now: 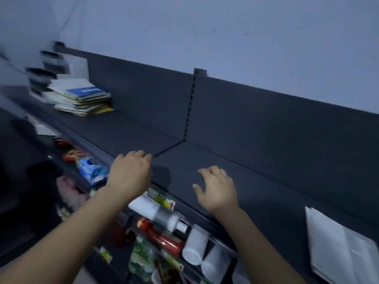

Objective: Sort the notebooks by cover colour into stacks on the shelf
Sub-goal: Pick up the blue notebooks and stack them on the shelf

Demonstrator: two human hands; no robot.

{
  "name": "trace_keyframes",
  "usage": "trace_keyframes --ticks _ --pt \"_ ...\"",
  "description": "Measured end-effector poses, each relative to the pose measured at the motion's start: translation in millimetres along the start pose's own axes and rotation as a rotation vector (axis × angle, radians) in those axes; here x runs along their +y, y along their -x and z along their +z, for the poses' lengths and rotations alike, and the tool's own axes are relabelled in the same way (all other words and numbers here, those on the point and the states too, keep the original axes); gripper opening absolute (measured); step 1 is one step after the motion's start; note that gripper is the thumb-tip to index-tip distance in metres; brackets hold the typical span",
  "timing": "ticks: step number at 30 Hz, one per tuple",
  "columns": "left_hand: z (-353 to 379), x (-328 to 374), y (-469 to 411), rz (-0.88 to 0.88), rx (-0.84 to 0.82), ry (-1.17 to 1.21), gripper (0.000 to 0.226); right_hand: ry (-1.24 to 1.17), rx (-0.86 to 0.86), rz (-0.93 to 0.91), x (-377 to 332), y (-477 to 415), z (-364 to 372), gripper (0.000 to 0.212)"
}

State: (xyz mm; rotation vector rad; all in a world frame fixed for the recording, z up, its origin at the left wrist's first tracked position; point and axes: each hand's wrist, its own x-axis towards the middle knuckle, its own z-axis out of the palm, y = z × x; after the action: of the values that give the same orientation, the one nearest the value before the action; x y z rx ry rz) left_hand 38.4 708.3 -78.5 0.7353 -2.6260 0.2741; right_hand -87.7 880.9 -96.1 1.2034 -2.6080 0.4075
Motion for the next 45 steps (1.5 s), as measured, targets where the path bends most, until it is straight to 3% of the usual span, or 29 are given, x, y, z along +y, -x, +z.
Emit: trace_keyframes --ticks 8,19,29,35,45 --pt "15 -159 -5 -0.163 -0.042 -0.085 0.034 -0.013 -0.052 -0.124 -135 -86 46 0.049" --pt "47 -316 -34 -0.197 -0.029 -0.098 0.028 -0.034 -0.105 -0.175 -279 -186 97 0.049" --pt "83 -403 -93 -0.210 -0.032 -0.102 0.029 -0.042 -0.103 -0.203 -342 -280 138 0.050" --pt "110 -444 -154 -0.201 -0.034 -0.096 0.020 -0.062 -0.102 -0.200 -362 -357 165 0.051" --pt "145 -506 -258 -0.169 -0.024 -0.090 0.025 -0.071 -0.089 -0.154 -394 -469 195 0.048"
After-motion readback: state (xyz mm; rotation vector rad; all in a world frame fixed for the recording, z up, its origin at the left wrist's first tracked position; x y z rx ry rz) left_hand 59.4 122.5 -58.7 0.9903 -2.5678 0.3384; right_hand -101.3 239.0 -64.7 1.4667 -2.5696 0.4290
